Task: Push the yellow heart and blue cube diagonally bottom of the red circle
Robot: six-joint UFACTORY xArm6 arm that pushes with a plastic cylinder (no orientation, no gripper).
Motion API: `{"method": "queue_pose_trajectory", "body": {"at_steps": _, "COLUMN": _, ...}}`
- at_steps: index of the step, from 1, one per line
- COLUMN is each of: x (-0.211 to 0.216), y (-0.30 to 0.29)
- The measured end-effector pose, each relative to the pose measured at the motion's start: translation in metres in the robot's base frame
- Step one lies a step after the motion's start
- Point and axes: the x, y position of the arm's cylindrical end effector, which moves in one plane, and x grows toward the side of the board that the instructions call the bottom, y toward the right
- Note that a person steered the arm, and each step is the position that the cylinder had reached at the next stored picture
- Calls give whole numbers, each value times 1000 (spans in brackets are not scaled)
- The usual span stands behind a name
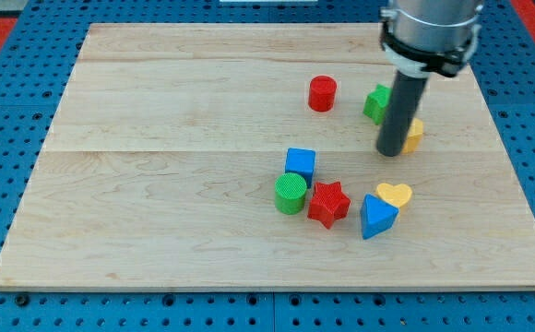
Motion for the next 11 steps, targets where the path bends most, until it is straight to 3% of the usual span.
{"method": "queue_pose_trajectory", "body": {"at_steps": 1, "x": 58, "y": 26}}
{"method": "queue_pose_trajectory", "body": {"at_steps": 2, "x": 91, "y": 7}}
{"method": "queue_pose_trajectory", "body": {"at_steps": 4, "x": 37, "y": -88}}
{"method": "queue_pose_trajectory", "body": {"at_steps": 5, "x": 7, "y": -87}}
{"method": "queue_pose_trajectory", "body": {"at_steps": 6, "x": 13, "y": -97}}
{"method": "queue_pose_trajectory", "body": {"at_steps": 7, "x": 53, "y": -99}}
{"method": "queue_pose_trajectory", "body": {"at_steps": 8, "x": 51, "y": -145}}
{"method": "queue_pose_trajectory", "body": {"at_steps": 9, "x": 41, "y": -179}}
{"method": "queue_pose_trajectory", "body": {"at_steps": 11, "x": -20, "y": -154}}
